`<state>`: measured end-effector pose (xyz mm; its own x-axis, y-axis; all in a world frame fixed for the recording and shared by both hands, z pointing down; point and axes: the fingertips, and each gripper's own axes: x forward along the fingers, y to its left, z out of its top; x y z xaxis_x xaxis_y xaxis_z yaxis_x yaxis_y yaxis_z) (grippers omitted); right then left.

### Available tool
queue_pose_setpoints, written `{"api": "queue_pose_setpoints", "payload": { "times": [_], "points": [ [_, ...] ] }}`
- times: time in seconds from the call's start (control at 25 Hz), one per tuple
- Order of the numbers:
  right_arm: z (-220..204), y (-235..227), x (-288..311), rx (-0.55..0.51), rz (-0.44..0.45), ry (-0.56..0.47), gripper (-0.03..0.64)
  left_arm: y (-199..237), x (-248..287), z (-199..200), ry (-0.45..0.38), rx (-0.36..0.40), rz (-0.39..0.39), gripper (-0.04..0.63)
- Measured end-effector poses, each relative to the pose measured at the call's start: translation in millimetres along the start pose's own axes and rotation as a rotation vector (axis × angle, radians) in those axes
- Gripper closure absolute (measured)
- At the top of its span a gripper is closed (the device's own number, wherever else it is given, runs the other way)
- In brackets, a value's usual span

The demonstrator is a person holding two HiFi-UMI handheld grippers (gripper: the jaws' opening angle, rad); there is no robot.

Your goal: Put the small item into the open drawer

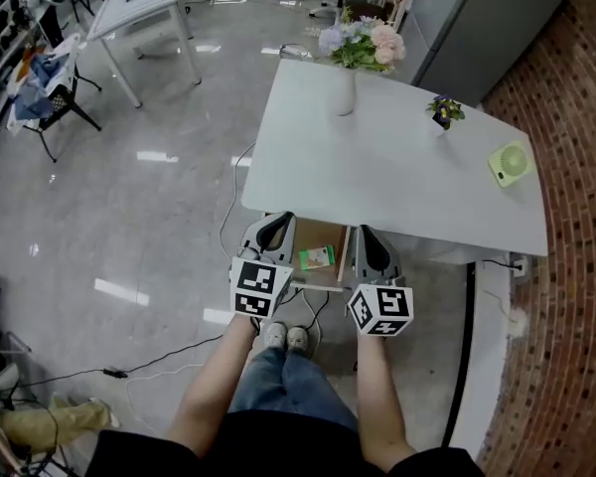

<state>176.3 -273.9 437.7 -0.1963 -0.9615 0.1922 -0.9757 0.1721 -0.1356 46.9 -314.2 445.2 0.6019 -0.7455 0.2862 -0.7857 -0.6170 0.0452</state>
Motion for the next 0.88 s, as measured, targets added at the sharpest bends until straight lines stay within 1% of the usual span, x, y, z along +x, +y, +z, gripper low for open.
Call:
{"api": "queue_pose_setpoints", "payload": {
  "times": [0.2,0.44,0.6,0.72,0.88],
  "points": [
    [59,1,-27,-0.024,-0.012,-0.093,0.614,-3,-27,57,-0.079,0.041,0.009,0.572],
    [96,6,-53,-0.054,-0.03,-0.181,0.615,-7,-48,95,-0.153,0.074,0.017,0.572],
    [99,2,-67,-0.062,-0.055,-0.212,0.615,-14,-59,106,-0.195,0.087,0.011,0.574],
    [100,0,-71,-0.063,-0.068,-0.22,0.615,-16,-62,107,-0.201,0.09,0.003,0.572],
    [101,0,-70,-0.108,-0.087,-0.206,0.617,-19,-59,109,-0.2,0.088,-0.001,0.572]
  ]
}}
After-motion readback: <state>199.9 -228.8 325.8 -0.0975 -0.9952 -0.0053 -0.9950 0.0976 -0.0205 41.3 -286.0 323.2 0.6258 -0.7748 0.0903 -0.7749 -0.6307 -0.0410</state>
